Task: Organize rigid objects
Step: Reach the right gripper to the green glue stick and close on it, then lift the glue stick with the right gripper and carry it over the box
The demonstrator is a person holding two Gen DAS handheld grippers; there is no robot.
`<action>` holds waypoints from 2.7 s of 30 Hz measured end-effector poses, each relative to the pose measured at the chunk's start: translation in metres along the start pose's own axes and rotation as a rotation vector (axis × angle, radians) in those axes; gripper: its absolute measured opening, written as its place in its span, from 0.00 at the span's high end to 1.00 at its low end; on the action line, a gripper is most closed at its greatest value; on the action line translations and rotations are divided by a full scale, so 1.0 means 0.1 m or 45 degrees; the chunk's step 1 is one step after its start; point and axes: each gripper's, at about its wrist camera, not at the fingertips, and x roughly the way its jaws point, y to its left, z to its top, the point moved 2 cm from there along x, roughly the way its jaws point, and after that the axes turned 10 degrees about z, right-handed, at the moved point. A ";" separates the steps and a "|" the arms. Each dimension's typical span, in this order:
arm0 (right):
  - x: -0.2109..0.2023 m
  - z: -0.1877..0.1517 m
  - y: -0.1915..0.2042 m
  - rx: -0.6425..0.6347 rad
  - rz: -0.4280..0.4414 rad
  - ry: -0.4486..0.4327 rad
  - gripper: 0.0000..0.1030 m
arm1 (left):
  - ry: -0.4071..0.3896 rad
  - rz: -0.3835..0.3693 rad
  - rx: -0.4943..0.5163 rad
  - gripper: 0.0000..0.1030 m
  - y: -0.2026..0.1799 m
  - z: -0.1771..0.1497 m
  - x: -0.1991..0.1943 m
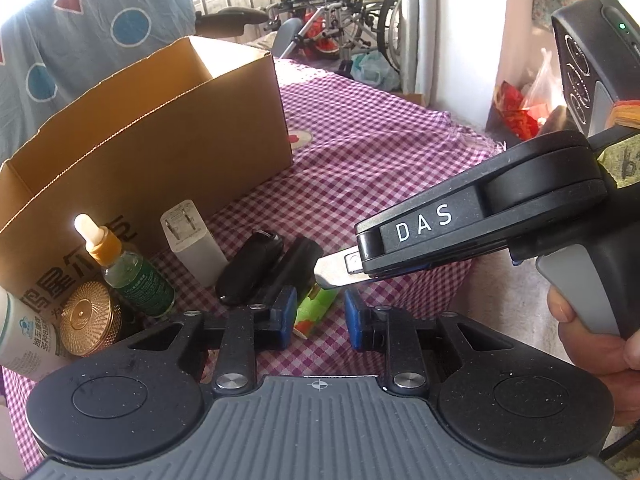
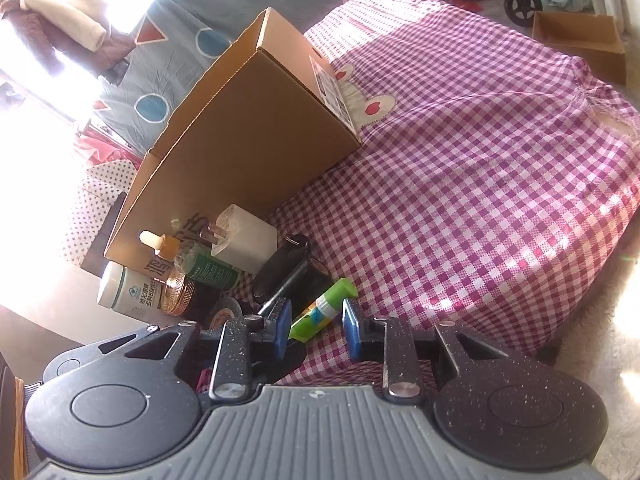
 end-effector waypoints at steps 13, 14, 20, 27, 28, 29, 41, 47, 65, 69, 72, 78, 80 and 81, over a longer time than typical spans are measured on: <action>0.01 0.07 -0.16 0.081 0.056 0.004 0.74 | 0.115 -0.019 -0.006 0.79 -0.09 0.08 0.22; 0.01 0.07 -0.16 0.079 0.057 0.006 0.74 | 0.125 -0.024 -0.011 0.80 -0.10 0.07 0.22; 0.05 0.08 -0.05 -0.008 0.001 0.037 0.74 | 0.116 -0.019 -0.041 0.85 -0.11 0.08 0.22; 0.16 0.13 0.12 -0.126 -0.106 0.091 0.81 | 0.084 -0.010 -0.093 0.86 -0.10 0.06 0.21; 0.16 0.12 0.12 -0.125 -0.106 0.092 0.81 | 0.083 -0.015 -0.103 0.86 -0.10 0.05 0.21; 0.15 0.12 0.13 -0.118 -0.104 0.092 0.82 | 0.079 -0.020 -0.113 0.86 -0.09 0.05 0.20; -0.06 0.05 0.20 -0.067 -0.046 0.046 0.88 | -0.019 -0.008 -0.127 0.86 -0.10 0.01 -0.04; -0.06 0.02 0.11 0.013 -0.023 0.043 0.88 | -0.014 0.007 -0.127 0.86 -0.12 -0.04 0.01; -0.07 -0.03 -0.41 0.429 0.166 0.104 0.86 | 0.138 -0.182 -0.317 0.86 0.08 -0.10 0.13; -0.08 -0.04 -0.46 0.474 0.200 0.112 0.86 | 0.149 -0.204 -0.352 0.86 0.11 -0.12 0.11; -0.10 -0.06 -0.52 0.514 0.230 0.115 0.86 | 0.152 -0.218 -0.376 0.86 0.13 -0.14 0.10; -0.10 -0.09 -0.67 0.611 0.316 0.125 0.86 | 0.159 -0.234 -0.413 0.86 0.17 -0.18 0.08; -0.11 -0.10 -0.73 0.656 0.343 0.128 0.86 | 0.163 -0.257 -0.442 0.86 0.20 -0.19 0.07; -0.12 -0.11 -0.75 0.674 0.354 0.130 0.85 | 0.165 -0.270 -0.455 0.86 0.22 -0.19 0.07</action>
